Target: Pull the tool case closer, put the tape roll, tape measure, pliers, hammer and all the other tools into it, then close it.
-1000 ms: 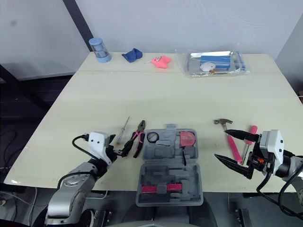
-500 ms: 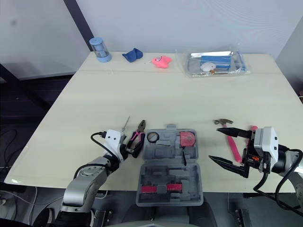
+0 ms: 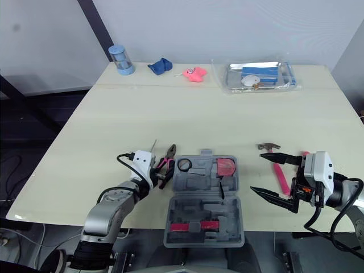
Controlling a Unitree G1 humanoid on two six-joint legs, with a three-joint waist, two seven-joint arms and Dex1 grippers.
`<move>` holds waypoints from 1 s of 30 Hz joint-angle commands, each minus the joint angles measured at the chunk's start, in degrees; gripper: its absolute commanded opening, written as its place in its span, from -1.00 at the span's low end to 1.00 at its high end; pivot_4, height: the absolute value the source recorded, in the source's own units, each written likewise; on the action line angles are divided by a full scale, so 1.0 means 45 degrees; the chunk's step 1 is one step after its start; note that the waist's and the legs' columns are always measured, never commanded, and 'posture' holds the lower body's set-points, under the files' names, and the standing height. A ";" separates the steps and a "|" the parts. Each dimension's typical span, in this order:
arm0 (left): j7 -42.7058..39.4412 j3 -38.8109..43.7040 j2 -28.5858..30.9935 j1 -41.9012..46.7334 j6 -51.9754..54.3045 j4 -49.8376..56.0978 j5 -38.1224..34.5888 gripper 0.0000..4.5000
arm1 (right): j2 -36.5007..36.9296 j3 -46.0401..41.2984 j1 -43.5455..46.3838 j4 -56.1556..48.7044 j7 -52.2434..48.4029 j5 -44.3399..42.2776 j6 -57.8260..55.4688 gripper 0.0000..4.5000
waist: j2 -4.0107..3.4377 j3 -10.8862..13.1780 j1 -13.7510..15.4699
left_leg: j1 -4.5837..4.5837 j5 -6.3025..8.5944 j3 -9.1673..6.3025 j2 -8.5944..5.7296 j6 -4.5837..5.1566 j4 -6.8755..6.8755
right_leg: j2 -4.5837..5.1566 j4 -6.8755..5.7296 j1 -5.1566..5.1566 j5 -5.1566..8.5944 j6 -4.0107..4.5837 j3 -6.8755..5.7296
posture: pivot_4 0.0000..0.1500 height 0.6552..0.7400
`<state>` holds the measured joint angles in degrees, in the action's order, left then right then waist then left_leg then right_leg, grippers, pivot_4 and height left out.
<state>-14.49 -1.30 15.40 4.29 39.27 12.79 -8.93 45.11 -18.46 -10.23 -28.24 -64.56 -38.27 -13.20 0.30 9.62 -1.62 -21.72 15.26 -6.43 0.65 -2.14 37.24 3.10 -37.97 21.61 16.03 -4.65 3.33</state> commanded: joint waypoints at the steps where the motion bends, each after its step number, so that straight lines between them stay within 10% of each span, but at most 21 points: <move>1: -0.0054 -0.0169 0.0175 0.0125 -0.0045 -0.0037 0.0242 1.00 | -0.0001 -0.0068 0.0097 -0.0242 0.0062 -0.0036 0.0119 0.96 | 0.0000 0.0000 0.0003 | -0.0001 0.0000 -0.0001 0.0000 0.0000 0.0000 | 0.0000 0.0001 0.0000 0.0000 0.0000 -0.0001 | 1.00 1.00; 5: 0.0029 -0.0059 -0.0016 0.0088 0.0037 -0.0076 0.0175 1.00 | -0.0041 -0.0010 0.0136 -0.0223 0.0096 -0.0001 0.0152 0.96 | 0.0000 0.0000 0.0010 | -0.0002 0.0000 -0.0002 0.0000 0.0000 0.0000 | 0.0000 0.0001 0.0000 0.0000 0.0000 -0.0002 | 1.00 1.00; 10: 0.0088 0.0025 -0.0090 0.0040 -0.0022 -0.0002 0.0213 0.20 | -0.0053 0.0052 0.0281 -0.0189 0.0175 0.0050 0.0174 1.00 | 0.0000 0.0000 0.0011 | -0.0001 0.0000 -0.0002 0.0000 -0.0001 0.0001 | 0.0000 0.0000 0.0000 0.0000 0.0000 -0.0001 | 1.00 1.00; 30: -0.1602 0.1273 0.2280 -0.0148 0.1781 0.3824 -0.1099 0.19 | -0.0071 0.0646 0.1174 0.0152 -0.0113 -0.0100 0.0071 1.00 | 0.0015 0.0011 -0.0032 | -0.0013 0.0000 -0.0023 0.0000 0.0000 0.0003 | 0.0001 0.0002 0.0002 0.0000 0.0001 -0.0022 | 1.00 1.00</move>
<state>-18.47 2.37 22.36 3.06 46.73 24.54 -11.98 44.83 -15.88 -6.40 -26.84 -64.79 -37.74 -13.03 0.37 9.67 -1.77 -21.77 15.26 -6.52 0.65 -2.14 37.25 3.10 -37.96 21.62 16.03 -4.64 3.24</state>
